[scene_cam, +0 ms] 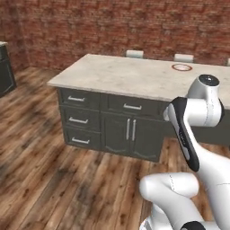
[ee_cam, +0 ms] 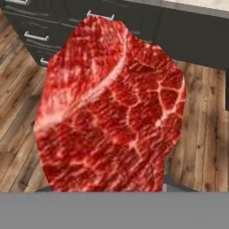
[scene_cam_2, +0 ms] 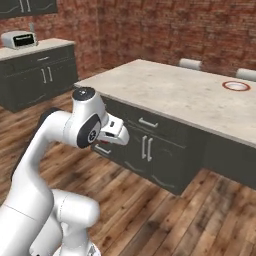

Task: Take the steak from the fridge and place it on the digital scale on the counter by the fridge. Wait a few seconds for a reading, then move it to the plate on the dining counter.

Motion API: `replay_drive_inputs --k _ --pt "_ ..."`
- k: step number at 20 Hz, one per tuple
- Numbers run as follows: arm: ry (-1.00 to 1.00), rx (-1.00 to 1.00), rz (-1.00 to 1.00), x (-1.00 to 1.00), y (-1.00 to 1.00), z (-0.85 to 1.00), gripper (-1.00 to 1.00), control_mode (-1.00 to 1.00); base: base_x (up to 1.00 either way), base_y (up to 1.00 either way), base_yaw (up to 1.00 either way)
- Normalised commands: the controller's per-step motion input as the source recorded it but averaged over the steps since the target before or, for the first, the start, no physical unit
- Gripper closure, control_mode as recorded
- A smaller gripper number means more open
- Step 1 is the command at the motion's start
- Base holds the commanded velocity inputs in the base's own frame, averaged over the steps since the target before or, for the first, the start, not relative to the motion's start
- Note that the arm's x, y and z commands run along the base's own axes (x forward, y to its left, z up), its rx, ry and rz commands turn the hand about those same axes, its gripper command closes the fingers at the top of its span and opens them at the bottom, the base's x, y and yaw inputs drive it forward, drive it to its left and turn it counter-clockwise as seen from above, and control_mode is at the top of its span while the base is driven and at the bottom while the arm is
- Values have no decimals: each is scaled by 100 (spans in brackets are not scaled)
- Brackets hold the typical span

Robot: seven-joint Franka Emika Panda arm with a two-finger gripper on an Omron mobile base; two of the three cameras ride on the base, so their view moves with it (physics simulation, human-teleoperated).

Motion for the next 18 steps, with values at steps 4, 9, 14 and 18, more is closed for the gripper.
replay_drive_inputs --k 4,9,14,18 --pt "0 0 0 0 0 0 100 100 53 100 -32" --pt "0 0 0 0 0 0 100 100 52 100 -31" --pt "0 0 0 0 0 0 100 100 48 100 -31" --pt "0 0 0 0 0 0 100 100 48 100 -31"
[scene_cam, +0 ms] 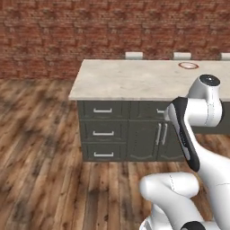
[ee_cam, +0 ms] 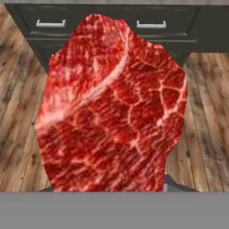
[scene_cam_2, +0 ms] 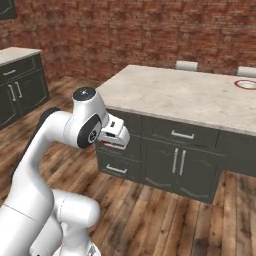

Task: Take the steak from the fridge and place it on the digital scale on the counter by the fridge. Wait a few seconds for a reading, then move it to the plate on the dining counter.

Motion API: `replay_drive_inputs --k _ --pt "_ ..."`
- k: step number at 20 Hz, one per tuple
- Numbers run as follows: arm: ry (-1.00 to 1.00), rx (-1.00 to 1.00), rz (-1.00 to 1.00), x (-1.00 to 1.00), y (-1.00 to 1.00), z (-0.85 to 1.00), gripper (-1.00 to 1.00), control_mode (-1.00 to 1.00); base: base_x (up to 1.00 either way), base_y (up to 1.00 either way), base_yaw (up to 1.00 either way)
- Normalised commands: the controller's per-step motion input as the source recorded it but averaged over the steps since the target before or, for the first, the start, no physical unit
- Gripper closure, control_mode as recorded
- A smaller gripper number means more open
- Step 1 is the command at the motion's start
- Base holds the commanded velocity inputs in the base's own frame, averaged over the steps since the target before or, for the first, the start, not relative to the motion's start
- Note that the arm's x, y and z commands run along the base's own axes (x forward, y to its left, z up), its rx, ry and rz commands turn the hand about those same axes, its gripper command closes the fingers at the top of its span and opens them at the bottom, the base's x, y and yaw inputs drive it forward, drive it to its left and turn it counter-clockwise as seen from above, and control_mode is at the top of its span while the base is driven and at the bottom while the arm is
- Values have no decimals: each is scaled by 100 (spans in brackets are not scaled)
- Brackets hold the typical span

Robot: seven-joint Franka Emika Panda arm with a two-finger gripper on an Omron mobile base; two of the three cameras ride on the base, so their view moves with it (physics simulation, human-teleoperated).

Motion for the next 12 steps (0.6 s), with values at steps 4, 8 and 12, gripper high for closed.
replay_drive_inputs --k 4,8,12 --pt "0 0 0 0 0 0 100 100 49 100 -31" --pt "0 0 0 0 0 0 100 100 49 100 -30" --pt "0 0 0 0 0 0 100 100 54 100 -30"
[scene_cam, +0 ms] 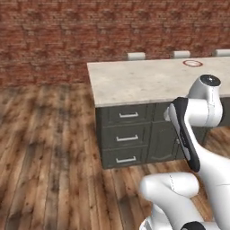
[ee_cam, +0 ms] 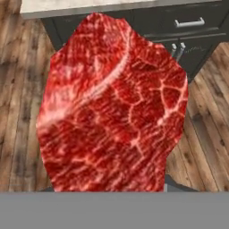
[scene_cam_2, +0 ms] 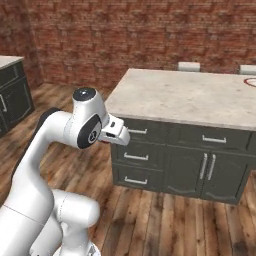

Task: Take the steak from the fridge and place it on the digital scale on the counter by the fridge. Wait a few seconds for a reading, then move it to the plate on the dining counter.

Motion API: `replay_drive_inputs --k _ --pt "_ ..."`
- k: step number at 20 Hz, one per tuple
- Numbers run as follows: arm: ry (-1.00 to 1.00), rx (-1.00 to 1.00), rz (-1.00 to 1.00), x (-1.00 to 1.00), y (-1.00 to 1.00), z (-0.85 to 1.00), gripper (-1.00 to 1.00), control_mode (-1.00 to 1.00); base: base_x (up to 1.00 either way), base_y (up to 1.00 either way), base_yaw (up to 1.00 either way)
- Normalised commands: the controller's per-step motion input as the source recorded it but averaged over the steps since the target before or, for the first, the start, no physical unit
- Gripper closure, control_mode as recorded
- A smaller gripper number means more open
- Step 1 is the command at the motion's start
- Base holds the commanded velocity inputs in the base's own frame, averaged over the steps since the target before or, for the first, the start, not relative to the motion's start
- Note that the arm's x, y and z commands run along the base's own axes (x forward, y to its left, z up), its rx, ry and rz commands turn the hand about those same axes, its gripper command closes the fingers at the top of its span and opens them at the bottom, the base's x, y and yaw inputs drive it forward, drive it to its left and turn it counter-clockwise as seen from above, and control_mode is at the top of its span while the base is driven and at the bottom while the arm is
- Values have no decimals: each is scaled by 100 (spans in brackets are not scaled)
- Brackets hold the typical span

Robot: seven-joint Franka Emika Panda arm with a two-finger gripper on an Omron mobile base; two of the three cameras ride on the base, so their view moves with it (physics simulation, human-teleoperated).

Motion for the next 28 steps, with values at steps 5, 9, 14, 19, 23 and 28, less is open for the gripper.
replay_drive_inputs --k 5,9,14,19,23,28 --pt "0 0 0 0 0 0 100 100 69 100 -28" --pt "0 0 0 0 0 0 100 100 86 100 -26" --pt "0 0 0 0 0 0 100 100 92 100 -26" --pt "0 0 0 0 0 0 100 100 76 100 -25" --pt "0 0 0 0 0 0 100 100 74 100 -25" --pt "0 0 0 0 0 0 100 100 85 100 -26"
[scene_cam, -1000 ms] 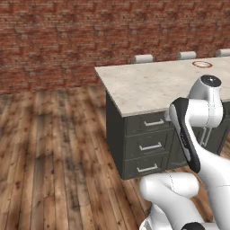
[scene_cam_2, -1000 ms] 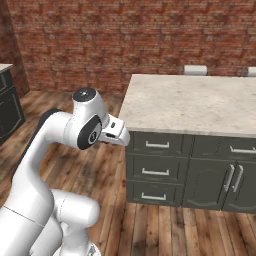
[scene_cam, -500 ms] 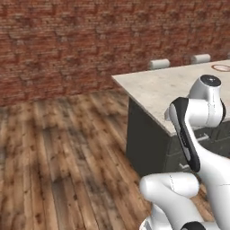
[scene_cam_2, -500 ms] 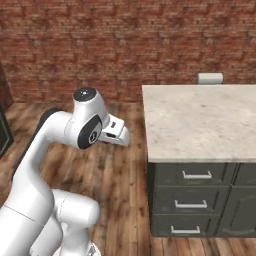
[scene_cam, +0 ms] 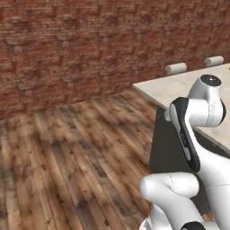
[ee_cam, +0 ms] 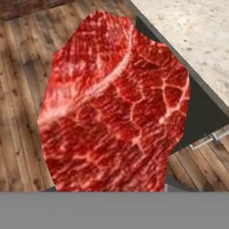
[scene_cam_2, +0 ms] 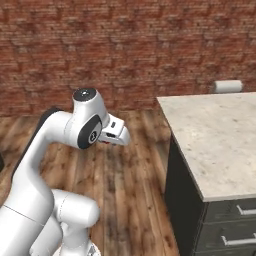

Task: Take the steak from the fridge and place it on the digital scale on the counter by the fridge. Wait a few seconds for a reading, then move it to the plate on the dining counter.

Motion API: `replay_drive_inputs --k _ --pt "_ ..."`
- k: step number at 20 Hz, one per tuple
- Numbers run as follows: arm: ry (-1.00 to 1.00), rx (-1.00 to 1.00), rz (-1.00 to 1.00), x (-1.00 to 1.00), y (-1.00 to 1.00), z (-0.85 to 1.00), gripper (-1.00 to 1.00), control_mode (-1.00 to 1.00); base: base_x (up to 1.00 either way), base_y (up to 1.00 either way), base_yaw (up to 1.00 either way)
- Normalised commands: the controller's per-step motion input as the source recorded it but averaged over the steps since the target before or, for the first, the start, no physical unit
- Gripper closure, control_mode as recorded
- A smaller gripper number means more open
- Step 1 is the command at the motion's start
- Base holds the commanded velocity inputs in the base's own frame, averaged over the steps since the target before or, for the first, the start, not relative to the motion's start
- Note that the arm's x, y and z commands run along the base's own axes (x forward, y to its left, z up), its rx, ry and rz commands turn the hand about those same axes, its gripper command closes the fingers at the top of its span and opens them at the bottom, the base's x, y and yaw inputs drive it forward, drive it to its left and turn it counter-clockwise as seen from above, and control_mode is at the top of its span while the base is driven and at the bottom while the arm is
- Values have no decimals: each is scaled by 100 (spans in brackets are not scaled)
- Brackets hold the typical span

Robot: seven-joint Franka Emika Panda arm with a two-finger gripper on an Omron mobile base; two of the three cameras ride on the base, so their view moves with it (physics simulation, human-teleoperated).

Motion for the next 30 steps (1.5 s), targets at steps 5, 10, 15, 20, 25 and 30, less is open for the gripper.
replay_drive_inputs --k 5,10,15,20,25,30 --pt "0 0 0 0 0 0 100 100 96 100 -28" --pt "0 0 0 0 0 0 100 100 100 100 -31" --pt "0 0 0 0 0 0 100 100 100 100 -34" --pt "0 0 0 0 0 0 100 100 100 100 -36" --pt "0 0 0 0 0 0 100 100 100 100 -38" --pt "0 0 0 0 0 0 100 100 100 100 -41"
